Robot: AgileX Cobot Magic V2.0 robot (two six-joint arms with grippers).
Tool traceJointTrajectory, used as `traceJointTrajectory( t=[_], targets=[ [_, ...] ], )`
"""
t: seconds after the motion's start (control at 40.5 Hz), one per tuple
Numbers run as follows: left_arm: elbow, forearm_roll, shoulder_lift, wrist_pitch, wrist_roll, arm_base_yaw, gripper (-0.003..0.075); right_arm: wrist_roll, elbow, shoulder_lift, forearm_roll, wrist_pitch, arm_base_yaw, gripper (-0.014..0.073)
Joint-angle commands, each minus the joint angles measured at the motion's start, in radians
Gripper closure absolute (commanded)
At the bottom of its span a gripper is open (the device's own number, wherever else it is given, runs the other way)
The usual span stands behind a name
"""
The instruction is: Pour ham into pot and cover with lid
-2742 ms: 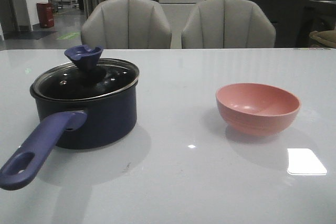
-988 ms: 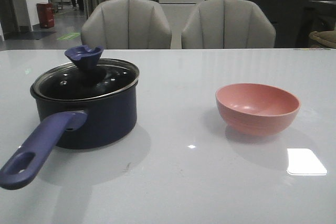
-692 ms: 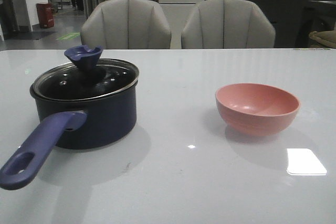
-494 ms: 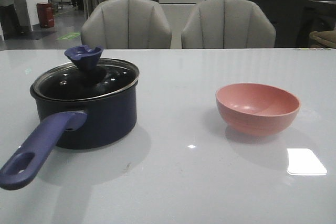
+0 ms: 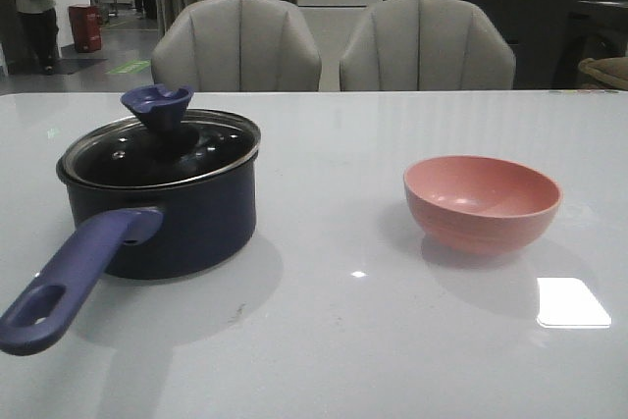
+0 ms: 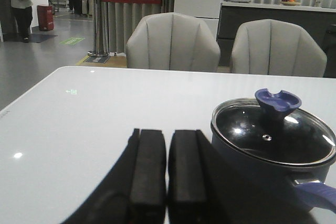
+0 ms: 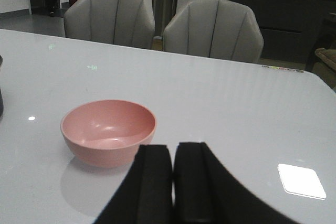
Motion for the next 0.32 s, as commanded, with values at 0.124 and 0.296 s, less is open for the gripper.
traceJointTrajectory(
  t=[0.124,0.296],
  targets=[
    [0.02,-0.007,-0.019,-0.073,-0.01,0.002,0.0601,0.005,-0.005,-0.02,-0.016,-0.082,-0.005,0.0412],
    [0.02,-0.007,-0.019,-0.073,-0.01,0.002,0.0601,0.005,-0.005,-0.02,-0.016,-0.082,-0.005,0.0412]
  ],
)
